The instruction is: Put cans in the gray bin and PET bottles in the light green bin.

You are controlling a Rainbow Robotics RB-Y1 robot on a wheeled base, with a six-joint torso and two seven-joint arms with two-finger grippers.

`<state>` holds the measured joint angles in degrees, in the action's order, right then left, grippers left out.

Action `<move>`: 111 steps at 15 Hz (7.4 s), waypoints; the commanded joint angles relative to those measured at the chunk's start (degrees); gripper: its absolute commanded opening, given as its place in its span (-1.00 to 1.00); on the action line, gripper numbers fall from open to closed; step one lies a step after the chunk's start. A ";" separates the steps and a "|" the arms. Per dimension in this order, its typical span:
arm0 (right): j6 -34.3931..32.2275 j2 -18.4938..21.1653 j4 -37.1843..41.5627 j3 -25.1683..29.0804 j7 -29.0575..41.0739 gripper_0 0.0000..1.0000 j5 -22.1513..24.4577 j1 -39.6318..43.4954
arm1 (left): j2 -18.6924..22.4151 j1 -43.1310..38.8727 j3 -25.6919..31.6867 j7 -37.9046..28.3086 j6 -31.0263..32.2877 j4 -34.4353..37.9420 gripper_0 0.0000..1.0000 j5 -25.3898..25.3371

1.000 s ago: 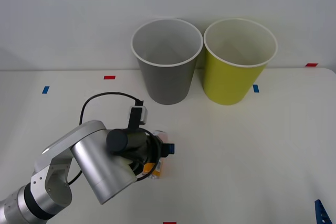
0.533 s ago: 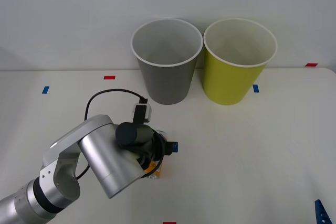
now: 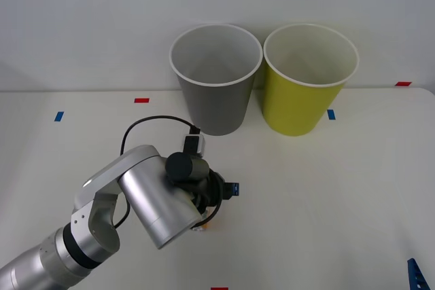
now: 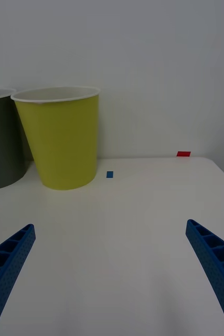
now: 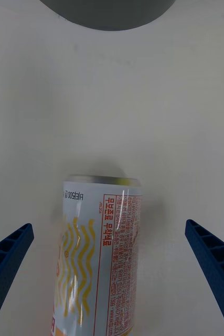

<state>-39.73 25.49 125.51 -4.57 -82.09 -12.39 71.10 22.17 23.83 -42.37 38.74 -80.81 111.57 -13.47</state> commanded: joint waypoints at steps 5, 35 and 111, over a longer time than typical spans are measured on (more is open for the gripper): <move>0.00 0.00 0.00 0.00 0.00 1.00 0.00 0.00 | -0.64 0.60 0.00 1.61 0.04 -2.06 1.00 -0.16; 0.00 0.00 0.00 0.00 0.00 1.00 0.00 0.00 | -1.43 3.06 0.00 4.59 1.54 -7.69 -1.00 -2.79; 0.00 0.00 0.00 0.00 0.00 1.00 0.00 0.00 | -18.30 16.42 36.74 61.46 48.21 -11.64 -1.00 -8.86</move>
<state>-39.73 25.49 125.51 -4.57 -82.09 -12.39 71.10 3.80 40.61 -5.09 100.61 -33.03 100.18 -21.81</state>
